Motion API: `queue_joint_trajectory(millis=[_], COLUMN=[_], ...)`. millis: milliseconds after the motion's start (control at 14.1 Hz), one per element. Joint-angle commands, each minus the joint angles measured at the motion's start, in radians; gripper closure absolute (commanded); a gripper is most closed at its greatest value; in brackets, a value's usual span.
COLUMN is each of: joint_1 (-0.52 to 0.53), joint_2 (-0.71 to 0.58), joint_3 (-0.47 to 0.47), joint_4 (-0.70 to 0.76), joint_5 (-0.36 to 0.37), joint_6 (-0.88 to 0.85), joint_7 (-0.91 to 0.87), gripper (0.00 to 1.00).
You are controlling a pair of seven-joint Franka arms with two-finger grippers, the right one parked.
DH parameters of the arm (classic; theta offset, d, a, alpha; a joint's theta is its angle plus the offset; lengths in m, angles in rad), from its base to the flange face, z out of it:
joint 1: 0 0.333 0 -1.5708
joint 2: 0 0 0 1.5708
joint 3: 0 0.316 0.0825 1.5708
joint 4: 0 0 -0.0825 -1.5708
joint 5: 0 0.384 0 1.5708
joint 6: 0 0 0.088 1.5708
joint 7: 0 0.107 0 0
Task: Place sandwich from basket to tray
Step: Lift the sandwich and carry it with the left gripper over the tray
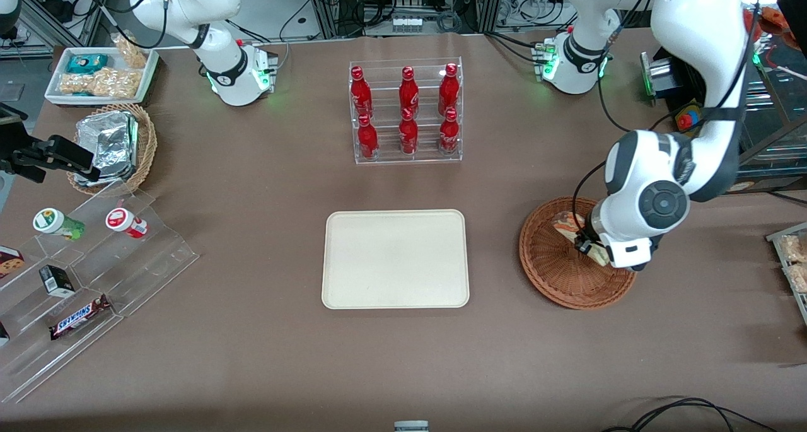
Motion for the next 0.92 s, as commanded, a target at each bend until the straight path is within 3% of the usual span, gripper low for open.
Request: queue_joint_trajectory(millis=[0,212,496,637,779,850], joint_1=[-0.076,-0.175,-0.272,-0.274,-0.312,-0.352], joint_2=[0.001,0.057,0.25,0.368,0.436,0.465], joint_3=[-0.013,-0.071,-0.085,-0.158,-0.175,-0.169], joint_4=[0.061,0.12,0.371,0.535,0.608,0.629], joint_5=[-0.004,0.005,0.0,0.012,0.016,0.054], joint_6=[-0.047,0.018,0.029,0.029,0.041,0.063], joint_7=[0.007,0.008,0.196,0.23,0.273,0.308], gripper=[0.94,0.98,0.95,0.93,0.95,0.96])
